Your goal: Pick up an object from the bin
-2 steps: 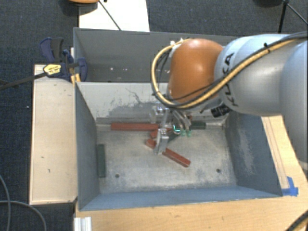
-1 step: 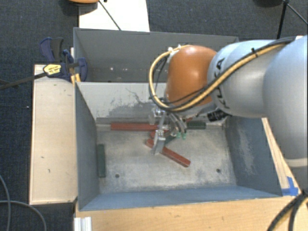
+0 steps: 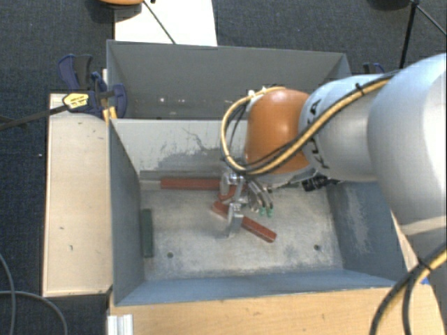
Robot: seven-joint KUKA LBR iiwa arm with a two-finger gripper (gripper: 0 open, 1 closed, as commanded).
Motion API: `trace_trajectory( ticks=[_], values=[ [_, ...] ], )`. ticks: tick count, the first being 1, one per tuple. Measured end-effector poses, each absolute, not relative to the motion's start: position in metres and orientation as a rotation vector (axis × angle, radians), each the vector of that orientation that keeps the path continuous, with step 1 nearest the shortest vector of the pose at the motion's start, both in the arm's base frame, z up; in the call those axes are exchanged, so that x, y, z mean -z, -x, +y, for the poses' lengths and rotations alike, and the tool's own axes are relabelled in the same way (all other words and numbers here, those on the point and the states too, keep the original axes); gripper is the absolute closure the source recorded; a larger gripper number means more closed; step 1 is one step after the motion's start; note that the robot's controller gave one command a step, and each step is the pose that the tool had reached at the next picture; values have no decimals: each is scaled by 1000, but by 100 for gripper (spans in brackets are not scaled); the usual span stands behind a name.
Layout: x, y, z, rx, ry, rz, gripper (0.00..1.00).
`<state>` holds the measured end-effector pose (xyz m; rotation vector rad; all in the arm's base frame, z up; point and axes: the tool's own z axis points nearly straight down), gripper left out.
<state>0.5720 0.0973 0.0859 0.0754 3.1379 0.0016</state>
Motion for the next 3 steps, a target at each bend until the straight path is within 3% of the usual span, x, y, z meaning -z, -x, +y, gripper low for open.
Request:
trace_trajectory(
  ticks=[1, 2, 3],
  values=[
    [-73, -587, 81, -4, -234, 3125, 100],
    [-73, -587, 81, -4, -236, 3124, 100],
    [-223, -573, 55, -1, -259, 3128, 100]
  ],
)
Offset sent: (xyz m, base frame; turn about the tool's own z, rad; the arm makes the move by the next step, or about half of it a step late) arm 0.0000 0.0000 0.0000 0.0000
